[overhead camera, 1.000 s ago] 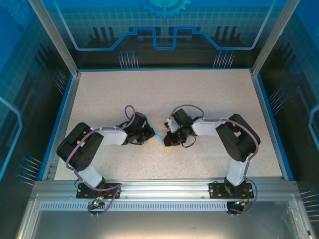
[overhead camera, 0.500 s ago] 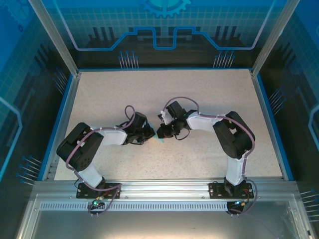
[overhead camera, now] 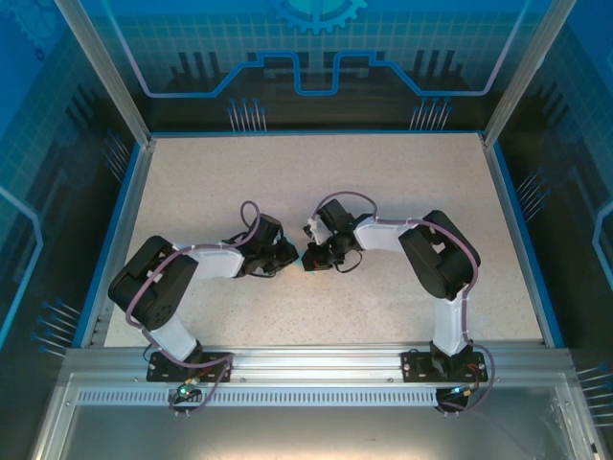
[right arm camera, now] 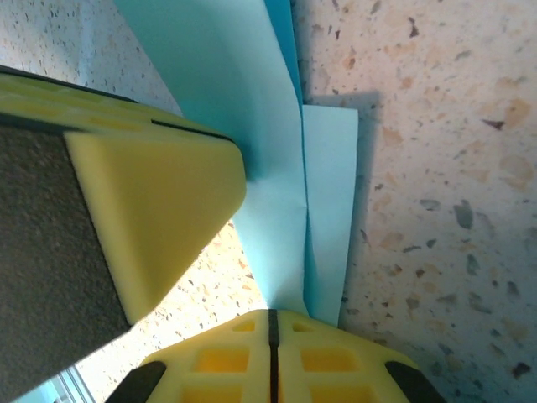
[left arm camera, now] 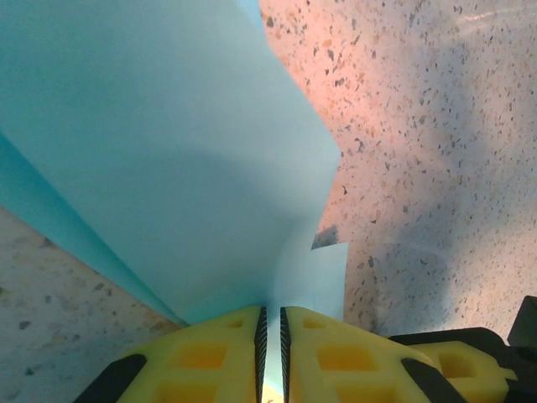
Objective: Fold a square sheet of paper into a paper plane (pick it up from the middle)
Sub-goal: Fold the wing for the fifth time at the center of the table.
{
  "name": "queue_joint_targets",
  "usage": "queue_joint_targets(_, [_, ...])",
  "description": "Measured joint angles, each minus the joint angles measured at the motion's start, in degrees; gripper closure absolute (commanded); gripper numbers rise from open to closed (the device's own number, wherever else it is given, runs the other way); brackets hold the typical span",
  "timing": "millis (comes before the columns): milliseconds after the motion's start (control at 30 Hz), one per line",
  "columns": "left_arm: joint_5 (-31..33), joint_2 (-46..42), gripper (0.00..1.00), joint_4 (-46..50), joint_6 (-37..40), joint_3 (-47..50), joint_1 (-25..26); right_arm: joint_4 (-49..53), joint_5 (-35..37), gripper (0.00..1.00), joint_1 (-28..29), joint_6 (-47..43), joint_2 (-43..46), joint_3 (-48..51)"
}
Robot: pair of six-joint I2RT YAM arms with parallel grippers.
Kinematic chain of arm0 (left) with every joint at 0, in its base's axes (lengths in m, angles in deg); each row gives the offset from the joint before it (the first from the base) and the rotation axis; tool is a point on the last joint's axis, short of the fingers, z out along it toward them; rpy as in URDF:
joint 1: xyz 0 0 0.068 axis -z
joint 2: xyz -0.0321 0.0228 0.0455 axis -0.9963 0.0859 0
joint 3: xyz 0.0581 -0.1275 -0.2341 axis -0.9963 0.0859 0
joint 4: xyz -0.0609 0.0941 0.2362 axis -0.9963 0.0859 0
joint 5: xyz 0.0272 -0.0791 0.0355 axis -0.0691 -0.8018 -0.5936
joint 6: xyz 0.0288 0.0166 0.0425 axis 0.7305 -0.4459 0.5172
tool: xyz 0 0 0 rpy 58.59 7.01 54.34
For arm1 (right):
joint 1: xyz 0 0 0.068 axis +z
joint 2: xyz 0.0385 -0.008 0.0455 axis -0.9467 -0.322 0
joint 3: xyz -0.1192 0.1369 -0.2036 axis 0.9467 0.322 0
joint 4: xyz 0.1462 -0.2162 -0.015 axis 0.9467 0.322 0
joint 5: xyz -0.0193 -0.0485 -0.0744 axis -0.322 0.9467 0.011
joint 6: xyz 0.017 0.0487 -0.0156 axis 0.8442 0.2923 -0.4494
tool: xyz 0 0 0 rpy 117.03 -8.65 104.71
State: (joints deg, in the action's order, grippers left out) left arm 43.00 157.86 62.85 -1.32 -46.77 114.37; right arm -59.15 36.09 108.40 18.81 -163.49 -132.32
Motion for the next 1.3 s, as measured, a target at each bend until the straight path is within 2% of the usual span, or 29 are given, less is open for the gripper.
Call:
queue_joint_targets(633, [-3.3, 2.5, 0.86, 2.8, 8.9, -3.3, -11.5, 0.0, 0.0, 0.94, 0.0, -0.5, 0.0, 0.0])
queue_joint_targets(833, [-6.0, 4.5, 0.87, 4.7, 11.4, -6.0, -13.4, 0.0, 0.2, 0.94, 0.0, -0.5, 0.0, 0.0])
queue_joint_targets(1300, [-5.1, 4.3, 0.85, 5.3, 11.8, -6.2, -20.2, 0.0, 0.1, 0.94, -0.1, -0.5, 0.0, 0.1])
